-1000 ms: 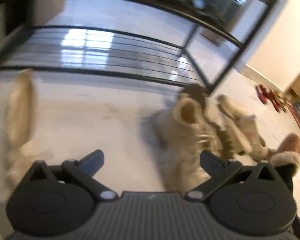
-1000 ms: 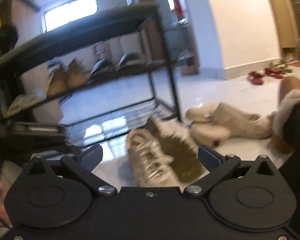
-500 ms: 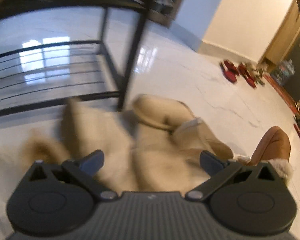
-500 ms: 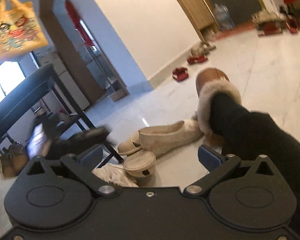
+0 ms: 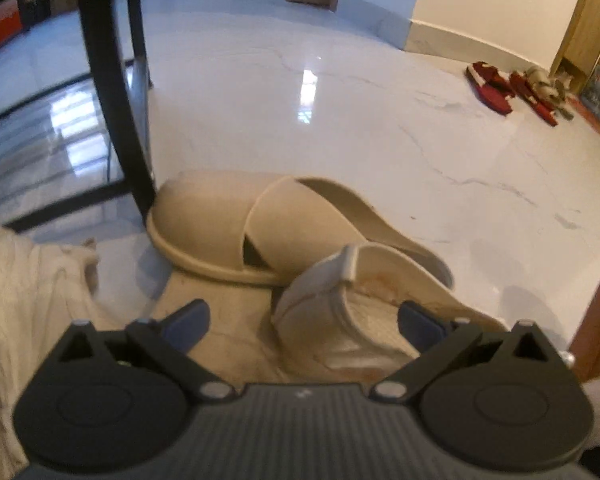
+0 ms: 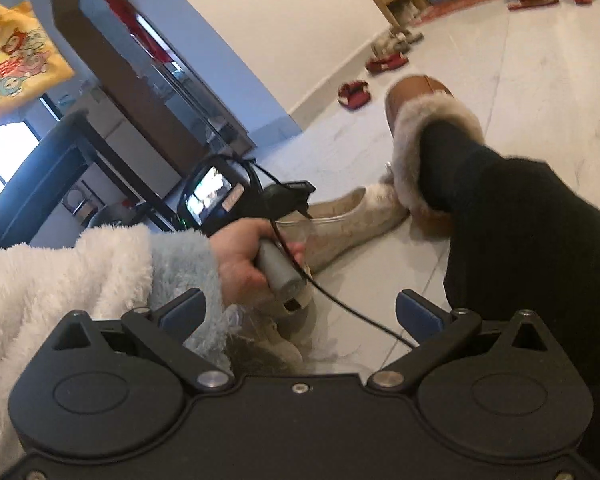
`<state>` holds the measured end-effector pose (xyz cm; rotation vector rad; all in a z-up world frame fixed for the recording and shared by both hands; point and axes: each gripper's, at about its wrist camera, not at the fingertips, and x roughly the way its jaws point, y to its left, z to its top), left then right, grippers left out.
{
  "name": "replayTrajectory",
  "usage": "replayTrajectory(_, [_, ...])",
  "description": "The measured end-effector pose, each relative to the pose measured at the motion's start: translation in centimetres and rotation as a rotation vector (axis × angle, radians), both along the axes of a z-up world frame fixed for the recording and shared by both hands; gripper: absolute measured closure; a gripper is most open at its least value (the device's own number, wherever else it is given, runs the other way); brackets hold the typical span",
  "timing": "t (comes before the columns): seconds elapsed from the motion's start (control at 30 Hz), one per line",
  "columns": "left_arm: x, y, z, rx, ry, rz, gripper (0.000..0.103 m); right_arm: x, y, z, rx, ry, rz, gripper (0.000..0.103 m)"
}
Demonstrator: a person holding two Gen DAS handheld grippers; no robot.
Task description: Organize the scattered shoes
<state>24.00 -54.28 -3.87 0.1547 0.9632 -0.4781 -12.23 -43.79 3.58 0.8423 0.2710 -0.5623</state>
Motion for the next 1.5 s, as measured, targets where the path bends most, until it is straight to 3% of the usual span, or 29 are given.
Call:
replayTrajectory(0.1, [0.1, 0.1, 0.5, -0.036, 0.000, -0.020, 0.006, -0.3, 0.2, 0.3, -0.011, -0.018, 0.000, 0.000])
replayTrajectory(0.17, [-0.2, -0.4, 0.5, -0.006, -0.018, -0.066, 0.053, -0.3, 0.3, 0.2, -0.002, -0.014, 0.003, 0.000])
replayTrajectory(0.2, [-0.3, -0.7, 0.5, 0.015, -0.027, -0.091, 0.067, -0.2, 0.3, 0.1, 0.003, -0.010, 0.005, 0.000])
replayTrajectory(0.37, [-0.4, 0.6, 1.2, 0.028, -0.014, -0.094, 0.081, -0.3, 0.1, -0.1, 0.000, -0.016, -0.002, 0.000])
replayTrajectory(0.5, [-2.2, 1.4, 3.0, 0.060, -0.089, -0.195, 0.081, 0.2, -0.2, -1.0, 0.023, 0.010, -0.003, 0.000])
replayTrajectory(0.6, [-3.0, 1.9, 5.0, 0.052, -0.124, -0.217, 0.080, 0.1, -0.2, -1.0, 0.012, -0.009, -0.014, 0.000])
replayTrajectory(0.77, [-4.1, 5.1, 12.0, -0.064, -0.182, -0.234, 0.083, 0.3, -0.1, -1.3, -0.008, 0.008, -0.033, 0.000])
replayTrajectory(0.87, [-5.4, 8.8, 15.9, -0.097, -0.190, -0.243, 0.084, 0.5, 0.2, -1.4, -0.043, 0.018, -0.052, 0.000])
replayTrajectory(1.0, [-7.2, 15.8, 18.2, -0.049, -0.215, -0.197, 0.083, 0.4, 0.9, -1.4, -0.094, 0.008, -0.073, 0.000])
replayTrajectory(1.23, [-9.3, 30.2, 17.9, 0.052, -0.219, -0.021, 0.084, 0.5, 3.8, -1.7, -0.212, 0.033, -0.023, 0.000])
replayTrajectory(1.37, [-10.7, 36.9, 15.6, 0.102, -0.186, 0.020, 0.084, 1.2, 5.2, -1.7, -0.284, 0.040, 0.036, 0.000])
replayTrajectory(1.5, [-11.8, 41.9, 11.8, 0.140, -0.147, 0.044, 0.083, 1.5, 6.4, -1.8, -0.290, 0.040, 0.087, 0.000])
